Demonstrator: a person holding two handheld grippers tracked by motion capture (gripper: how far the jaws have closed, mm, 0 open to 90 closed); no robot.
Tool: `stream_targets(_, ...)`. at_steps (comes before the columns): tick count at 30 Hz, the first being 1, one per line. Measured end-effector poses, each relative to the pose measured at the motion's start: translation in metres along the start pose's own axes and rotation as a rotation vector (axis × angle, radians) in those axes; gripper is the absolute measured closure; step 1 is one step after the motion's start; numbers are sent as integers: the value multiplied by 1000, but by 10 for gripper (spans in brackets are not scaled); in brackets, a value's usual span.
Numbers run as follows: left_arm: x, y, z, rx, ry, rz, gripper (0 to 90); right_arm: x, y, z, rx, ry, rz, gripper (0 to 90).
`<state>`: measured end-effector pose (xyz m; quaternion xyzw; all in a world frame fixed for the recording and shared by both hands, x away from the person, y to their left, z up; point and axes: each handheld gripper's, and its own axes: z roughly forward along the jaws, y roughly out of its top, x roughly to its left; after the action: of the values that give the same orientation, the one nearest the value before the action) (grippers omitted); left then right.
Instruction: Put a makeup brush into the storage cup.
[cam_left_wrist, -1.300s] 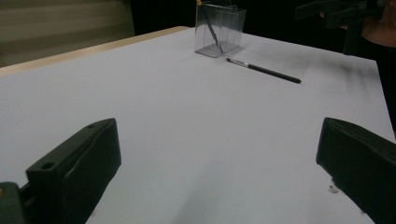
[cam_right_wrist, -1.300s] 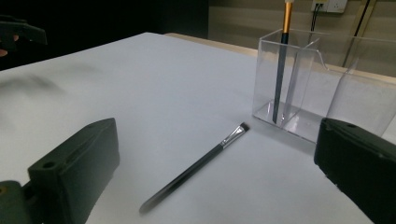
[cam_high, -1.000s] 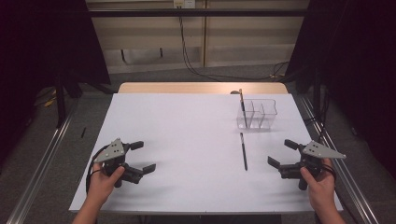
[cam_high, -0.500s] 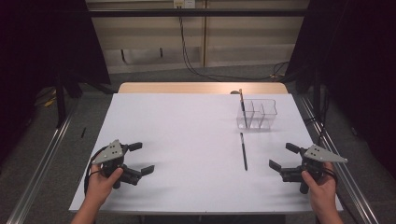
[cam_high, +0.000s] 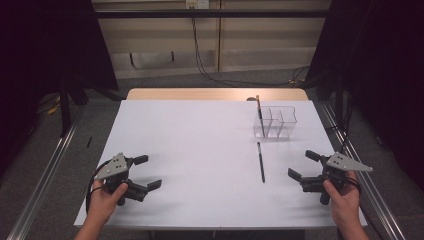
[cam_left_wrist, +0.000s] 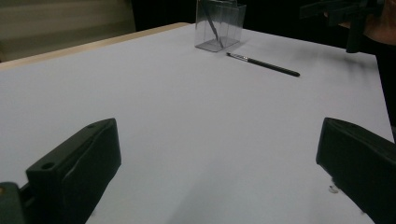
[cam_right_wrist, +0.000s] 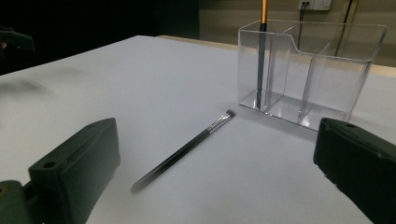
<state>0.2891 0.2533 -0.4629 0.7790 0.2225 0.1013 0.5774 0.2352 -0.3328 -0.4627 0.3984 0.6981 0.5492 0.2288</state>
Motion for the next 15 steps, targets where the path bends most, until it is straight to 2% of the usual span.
stream_targets(4, 0, -2, -2, 6, 5, 1, 0, -1, 1, 2, -2, 0, 9, 3)
stream_targets(10, -1, -3, -4, 7, 11, -3, 0, 1, 2, 7, 2, 2, -11, 3)
stream_targets(15, -1, -4, -2, 7, 13, -7, 0, 2, 4, 8, 2, 5, -8, 2)
